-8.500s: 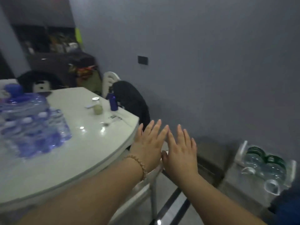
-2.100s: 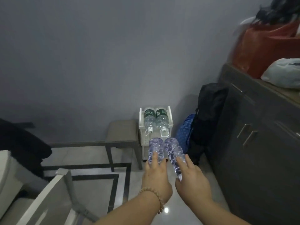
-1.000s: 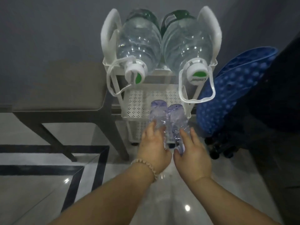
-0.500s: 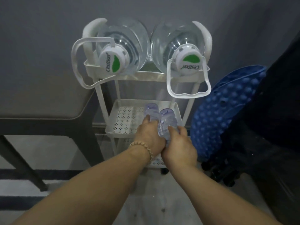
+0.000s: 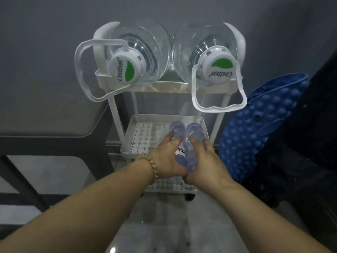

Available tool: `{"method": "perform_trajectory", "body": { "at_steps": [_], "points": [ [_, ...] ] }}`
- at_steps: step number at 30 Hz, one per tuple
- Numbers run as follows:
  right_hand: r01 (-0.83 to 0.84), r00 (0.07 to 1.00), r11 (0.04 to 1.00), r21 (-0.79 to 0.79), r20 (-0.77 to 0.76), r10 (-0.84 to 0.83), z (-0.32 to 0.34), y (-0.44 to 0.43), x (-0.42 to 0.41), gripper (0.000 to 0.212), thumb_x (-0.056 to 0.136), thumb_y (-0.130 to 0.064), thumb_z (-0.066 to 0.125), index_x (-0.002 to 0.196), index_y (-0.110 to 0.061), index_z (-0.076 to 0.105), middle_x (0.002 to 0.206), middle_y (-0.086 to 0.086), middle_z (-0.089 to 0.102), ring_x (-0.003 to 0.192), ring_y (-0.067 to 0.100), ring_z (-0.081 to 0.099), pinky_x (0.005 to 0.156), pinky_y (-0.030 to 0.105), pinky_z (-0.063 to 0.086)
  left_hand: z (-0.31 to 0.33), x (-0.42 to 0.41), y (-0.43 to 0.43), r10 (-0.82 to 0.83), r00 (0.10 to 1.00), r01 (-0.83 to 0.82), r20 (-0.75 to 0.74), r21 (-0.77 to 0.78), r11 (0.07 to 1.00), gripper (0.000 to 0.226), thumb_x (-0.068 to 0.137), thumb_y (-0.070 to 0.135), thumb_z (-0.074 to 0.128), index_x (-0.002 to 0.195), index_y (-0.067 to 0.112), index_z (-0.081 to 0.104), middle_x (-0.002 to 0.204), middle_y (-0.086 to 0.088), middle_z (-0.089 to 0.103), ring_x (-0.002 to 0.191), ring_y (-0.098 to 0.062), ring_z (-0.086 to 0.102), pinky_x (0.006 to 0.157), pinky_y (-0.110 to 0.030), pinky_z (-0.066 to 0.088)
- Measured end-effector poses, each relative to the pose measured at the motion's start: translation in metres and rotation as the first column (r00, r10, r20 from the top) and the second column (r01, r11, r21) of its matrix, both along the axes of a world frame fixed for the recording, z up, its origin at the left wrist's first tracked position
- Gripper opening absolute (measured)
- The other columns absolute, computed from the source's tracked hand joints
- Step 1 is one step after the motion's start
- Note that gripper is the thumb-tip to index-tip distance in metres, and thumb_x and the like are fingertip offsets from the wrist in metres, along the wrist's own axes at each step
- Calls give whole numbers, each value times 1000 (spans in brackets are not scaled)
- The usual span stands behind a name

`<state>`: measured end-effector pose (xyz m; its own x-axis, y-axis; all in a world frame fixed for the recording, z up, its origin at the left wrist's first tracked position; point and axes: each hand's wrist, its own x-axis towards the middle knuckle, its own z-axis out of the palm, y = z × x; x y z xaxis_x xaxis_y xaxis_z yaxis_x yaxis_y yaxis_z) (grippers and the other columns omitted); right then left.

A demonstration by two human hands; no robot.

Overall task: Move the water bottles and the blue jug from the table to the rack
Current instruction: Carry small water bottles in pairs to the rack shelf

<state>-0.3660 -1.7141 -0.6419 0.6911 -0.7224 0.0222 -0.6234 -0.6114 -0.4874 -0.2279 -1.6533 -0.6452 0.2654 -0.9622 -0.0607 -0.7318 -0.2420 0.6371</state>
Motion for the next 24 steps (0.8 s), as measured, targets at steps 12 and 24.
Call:
{"method": "perform_trajectory", "body": {
  "at_steps": [12,24],
  "points": [
    [94,917,950,-298,398,34,-57,6,-1,61,74,-4,74,130,-12,52,146,18,36,135,39,32,106,48,32,-11,8,-16,-94,952,155,290,-195,968,83,67,25,78,141,13,40,157,-9,11,144,-23,10,115,-33,22],
    [48,957,881,-471,274,95,-70,-27,20,67,70,-4,79,130,-15,52,141,15,45,134,43,30,101,53,32,-42,18,-30,105,973,-65,207,-191,979,107,73,29,78,150,19,4,158,-8,3,144,-19,11,110,-24,18]
  ]
}}
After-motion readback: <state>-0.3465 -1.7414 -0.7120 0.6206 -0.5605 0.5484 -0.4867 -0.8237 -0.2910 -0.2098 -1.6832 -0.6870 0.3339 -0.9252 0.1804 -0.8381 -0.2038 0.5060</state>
